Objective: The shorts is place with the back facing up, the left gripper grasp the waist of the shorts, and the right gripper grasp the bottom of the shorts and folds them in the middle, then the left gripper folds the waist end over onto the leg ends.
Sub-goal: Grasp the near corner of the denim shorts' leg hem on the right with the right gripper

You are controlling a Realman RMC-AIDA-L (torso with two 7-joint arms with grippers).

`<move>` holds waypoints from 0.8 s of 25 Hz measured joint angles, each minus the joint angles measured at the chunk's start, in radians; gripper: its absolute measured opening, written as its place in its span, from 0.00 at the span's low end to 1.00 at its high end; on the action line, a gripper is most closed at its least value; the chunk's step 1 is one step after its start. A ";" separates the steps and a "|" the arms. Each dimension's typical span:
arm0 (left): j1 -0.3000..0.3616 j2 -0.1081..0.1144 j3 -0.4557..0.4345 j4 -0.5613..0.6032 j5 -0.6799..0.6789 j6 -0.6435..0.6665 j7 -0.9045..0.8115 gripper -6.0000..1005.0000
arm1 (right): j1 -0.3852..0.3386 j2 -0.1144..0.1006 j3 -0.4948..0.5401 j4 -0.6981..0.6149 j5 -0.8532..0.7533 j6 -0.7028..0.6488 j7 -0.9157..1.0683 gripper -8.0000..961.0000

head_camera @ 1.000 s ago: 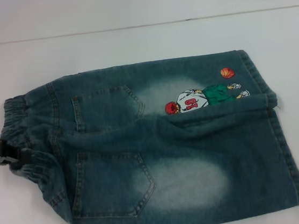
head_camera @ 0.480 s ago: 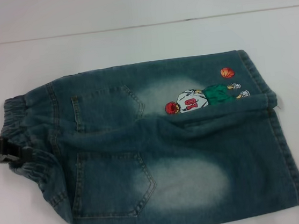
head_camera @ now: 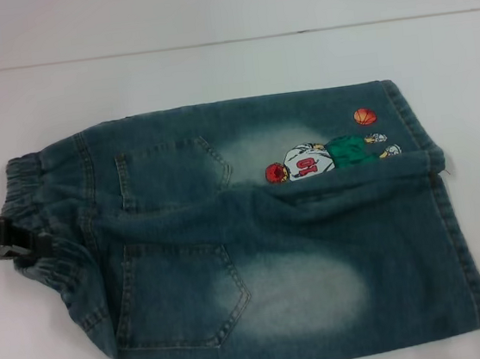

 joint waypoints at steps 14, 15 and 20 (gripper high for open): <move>0.000 0.001 0.000 0.000 -0.002 0.000 0.000 0.05 | 0.017 0.010 -0.010 0.029 0.003 0.035 -0.002 0.98; 0.000 0.001 0.000 -0.001 -0.002 0.000 0.000 0.05 | 0.019 0.011 -0.009 0.029 0.004 0.036 -0.003 0.98; 0.003 0.000 0.000 -0.001 -0.002 -0.001 0.000 0.05 | 0.029 0.013 -0.009 0.046 0.006 0.054 -0.003 0.98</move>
